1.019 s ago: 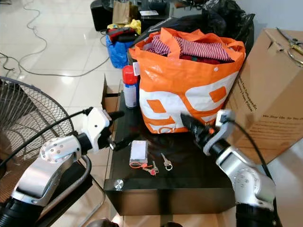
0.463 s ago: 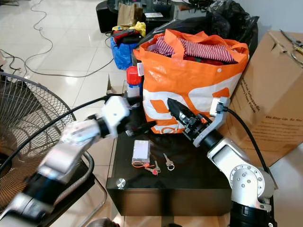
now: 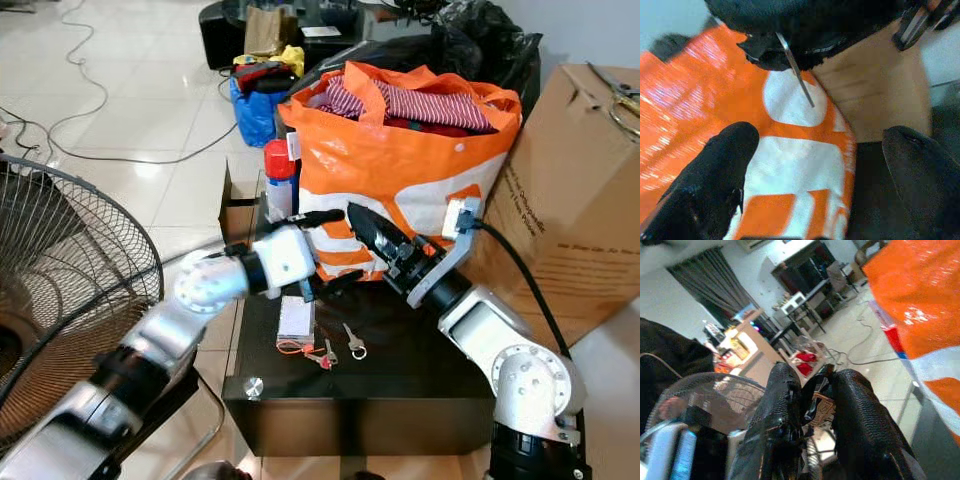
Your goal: Hang keys on a hook
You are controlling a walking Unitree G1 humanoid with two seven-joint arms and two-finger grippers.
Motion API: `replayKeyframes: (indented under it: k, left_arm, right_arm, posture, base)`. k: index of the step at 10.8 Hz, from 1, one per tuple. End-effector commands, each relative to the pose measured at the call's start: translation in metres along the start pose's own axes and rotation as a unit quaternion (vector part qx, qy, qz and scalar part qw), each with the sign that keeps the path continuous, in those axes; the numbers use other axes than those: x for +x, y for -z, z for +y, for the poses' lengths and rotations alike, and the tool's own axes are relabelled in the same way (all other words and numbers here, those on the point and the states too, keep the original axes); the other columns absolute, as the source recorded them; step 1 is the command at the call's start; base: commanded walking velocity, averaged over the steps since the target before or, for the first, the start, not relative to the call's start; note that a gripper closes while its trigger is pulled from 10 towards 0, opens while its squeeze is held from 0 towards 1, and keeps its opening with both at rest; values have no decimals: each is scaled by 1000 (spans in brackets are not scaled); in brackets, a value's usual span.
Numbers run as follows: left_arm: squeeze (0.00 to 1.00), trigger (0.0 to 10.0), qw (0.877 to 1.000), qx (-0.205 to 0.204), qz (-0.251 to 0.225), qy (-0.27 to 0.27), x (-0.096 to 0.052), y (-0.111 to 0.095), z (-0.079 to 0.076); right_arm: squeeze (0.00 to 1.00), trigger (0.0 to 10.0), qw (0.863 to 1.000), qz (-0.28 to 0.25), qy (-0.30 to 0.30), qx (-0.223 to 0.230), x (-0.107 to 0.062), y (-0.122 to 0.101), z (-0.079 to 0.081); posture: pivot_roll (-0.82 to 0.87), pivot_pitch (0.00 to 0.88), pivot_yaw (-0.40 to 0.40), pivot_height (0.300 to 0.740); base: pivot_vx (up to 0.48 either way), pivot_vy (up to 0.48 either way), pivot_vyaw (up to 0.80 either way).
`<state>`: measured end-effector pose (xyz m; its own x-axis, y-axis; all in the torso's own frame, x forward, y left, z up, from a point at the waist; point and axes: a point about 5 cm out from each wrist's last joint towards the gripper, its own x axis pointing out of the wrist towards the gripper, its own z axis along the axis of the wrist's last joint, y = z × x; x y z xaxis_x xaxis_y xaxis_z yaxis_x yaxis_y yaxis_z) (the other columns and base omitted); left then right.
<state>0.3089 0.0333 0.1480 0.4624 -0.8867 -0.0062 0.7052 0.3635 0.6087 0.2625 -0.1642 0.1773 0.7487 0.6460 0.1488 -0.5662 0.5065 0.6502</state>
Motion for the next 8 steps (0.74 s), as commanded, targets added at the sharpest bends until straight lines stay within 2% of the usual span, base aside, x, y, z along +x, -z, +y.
replayKeyframes:
  k: [1, 2, 4, 5, 7, 8]
  left_arm:
    - [0, 4706, 999, 26, -14, -19, 4, -5, 6]
    - [0, 0, 998, 32, -36, -41, 7, -10, 12]
    - [0, 0, 995, 38, -77, -55, 14, -18, 13]
    - [0, 0, 995, 30, -82, -52, 15, -18, 10]
    - [0, 0, 995, -16, -87, -52, 18, -15, 5]
    - [0, 0, 994, -25, -91, -54, 18, -14, 4]
  right_arm:
    - [0, 0, 1000, -4, -15, -7, 1, -7, 7]
    - [0, 0, 1000, -3, -21, -3, 3, -8, 8]
    - [0, 0, 1000, 1, -31, 1, 6, -8, 12]
    - [0, 0, 999, 4, -32, 0, 6, -8, 12]
    - [0, 0, 999, 8, -34, -3, 7, -7, 13]
    - [0, 0, 999, 10, -34, -5, 7, -8, 13]
  posture:
    - [-92, 0, -30, 740]
    - [-92, 0, -32, 740]
    - [-95, 0, -37, 740]
    - [-97, 0, -38, 740]
    - [-100, 0, -35, 740]
    - [-101, 0, -34, 740]
  base:
    - [0, 0, 0]
    - [0, 0, 0]
    - [0, 0, 0]
    - [0, 0, 0]
    - [0, 0, 0]
    - [0, 0, 0]
